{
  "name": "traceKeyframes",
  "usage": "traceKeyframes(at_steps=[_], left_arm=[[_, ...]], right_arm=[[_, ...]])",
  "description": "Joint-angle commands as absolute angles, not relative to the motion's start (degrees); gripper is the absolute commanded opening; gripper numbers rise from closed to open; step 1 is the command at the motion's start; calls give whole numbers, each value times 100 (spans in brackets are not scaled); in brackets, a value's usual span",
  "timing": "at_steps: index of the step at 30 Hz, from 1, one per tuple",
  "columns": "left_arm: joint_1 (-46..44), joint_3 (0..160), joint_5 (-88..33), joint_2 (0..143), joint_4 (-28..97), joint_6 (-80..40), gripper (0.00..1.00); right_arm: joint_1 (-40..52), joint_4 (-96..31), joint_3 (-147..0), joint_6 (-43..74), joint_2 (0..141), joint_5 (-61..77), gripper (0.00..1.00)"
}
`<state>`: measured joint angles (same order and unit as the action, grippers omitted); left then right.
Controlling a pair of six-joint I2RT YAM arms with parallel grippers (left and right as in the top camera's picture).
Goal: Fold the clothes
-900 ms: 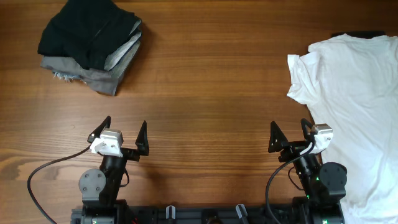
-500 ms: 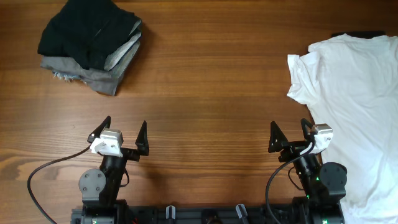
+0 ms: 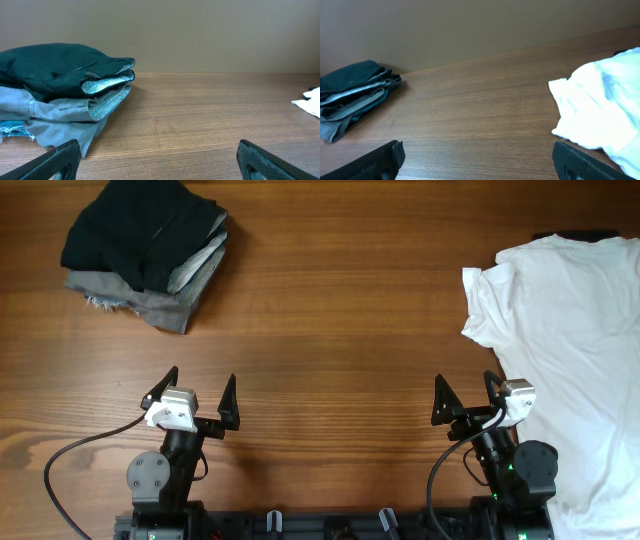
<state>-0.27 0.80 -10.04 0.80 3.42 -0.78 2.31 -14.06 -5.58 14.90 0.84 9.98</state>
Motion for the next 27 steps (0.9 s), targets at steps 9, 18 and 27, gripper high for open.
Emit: traceKeyframes(at_steps=[9,18,27], left_arm=[[-49,32,-934,38,338,-137,100],[-49,34,-1153,38,309,-224,100],[-49,2515,-738,1667,1984,-222,100]], right_arm=[[217,-1380,-558,1518,27,893,100],[217,-1323,-561,1839,27,919,100],[217,-2287,-3148,1824,1957,1247,100]])
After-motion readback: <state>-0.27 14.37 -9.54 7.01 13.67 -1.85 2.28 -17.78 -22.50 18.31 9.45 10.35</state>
